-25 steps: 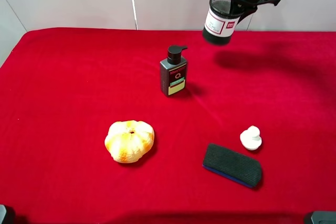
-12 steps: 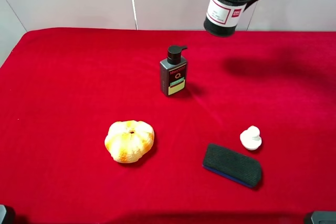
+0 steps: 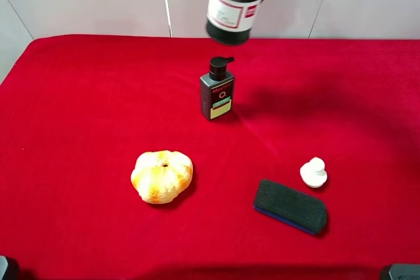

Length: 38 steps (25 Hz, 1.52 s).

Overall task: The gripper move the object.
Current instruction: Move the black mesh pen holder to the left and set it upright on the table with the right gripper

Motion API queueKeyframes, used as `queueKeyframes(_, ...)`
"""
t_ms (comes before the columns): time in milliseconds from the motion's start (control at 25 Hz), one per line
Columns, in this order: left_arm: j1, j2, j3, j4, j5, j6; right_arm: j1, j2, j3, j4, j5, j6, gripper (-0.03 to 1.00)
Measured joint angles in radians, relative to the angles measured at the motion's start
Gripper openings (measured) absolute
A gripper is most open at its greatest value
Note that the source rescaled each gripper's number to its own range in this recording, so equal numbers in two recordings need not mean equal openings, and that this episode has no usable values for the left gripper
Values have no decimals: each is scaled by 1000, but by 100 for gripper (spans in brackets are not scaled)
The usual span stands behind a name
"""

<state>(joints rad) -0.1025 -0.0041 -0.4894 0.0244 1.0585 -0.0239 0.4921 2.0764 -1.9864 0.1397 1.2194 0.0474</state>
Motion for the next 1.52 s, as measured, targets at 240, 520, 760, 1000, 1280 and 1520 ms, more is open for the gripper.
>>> queueKeyframes(240,0,0,0,0,0,0,114,0,0,1,0,0,0)
queueKeyframes(520,0,0,0,0,0,0,244,0,0,1,1,0,0)
queueKeyframes(760,0,0,0,0,0,0,336,0,0,4,-25,0,0)
queueKeyframes(1000,0,0,0,0,0,0,403,7,0,13,-67,19,0)
queueKeyframes(1280,0,0,0,0,0,0,415,60,0,33,-108,23,0)
queueKeyframes(1520,0,0,0,0,0,0,423,108,0,52,-158,23,0)
